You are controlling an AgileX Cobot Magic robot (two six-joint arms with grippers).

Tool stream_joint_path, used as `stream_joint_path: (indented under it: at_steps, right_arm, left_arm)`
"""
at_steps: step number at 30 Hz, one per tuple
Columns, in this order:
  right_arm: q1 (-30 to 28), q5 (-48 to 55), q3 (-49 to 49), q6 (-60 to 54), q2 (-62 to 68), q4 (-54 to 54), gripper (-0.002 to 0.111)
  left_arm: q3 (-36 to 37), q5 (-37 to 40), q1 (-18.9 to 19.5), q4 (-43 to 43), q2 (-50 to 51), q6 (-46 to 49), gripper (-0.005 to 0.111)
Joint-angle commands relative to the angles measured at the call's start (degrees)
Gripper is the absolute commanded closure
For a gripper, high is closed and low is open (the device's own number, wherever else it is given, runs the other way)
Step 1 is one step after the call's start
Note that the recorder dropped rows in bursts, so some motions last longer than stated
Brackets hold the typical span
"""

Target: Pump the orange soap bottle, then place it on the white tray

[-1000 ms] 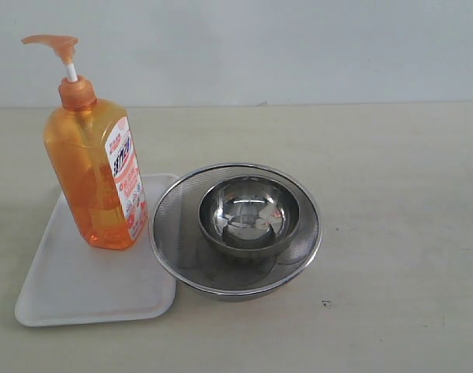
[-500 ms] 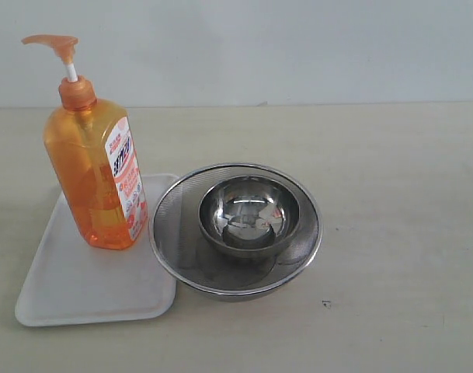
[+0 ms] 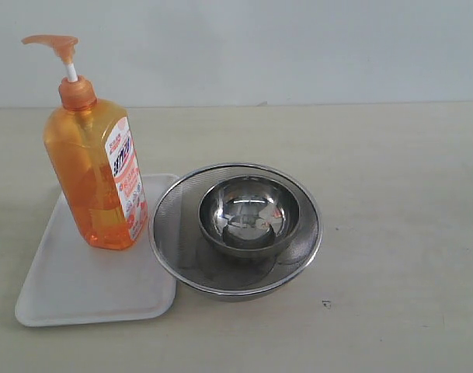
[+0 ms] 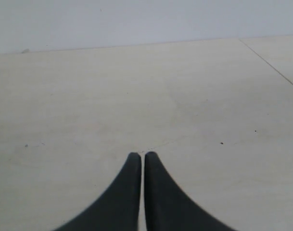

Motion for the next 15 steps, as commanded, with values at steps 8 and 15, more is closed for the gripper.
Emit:
stream_joint_path:
  at_steps: [8,15]
  right_arm:
    - [-0.14,-0.16,0.01,-0.35,-0.26,0.0,0.108]
    - [-0.14,-0.29,0.01,-0.35,-0.26,0.09,0.108]
  left_arm:
    - [0.16,0.09,0.13,1.05,-0.16,-1.79,0.102]
    - [0.16,0.09,0.13,1.05,-0.16,-1.79,0.102]
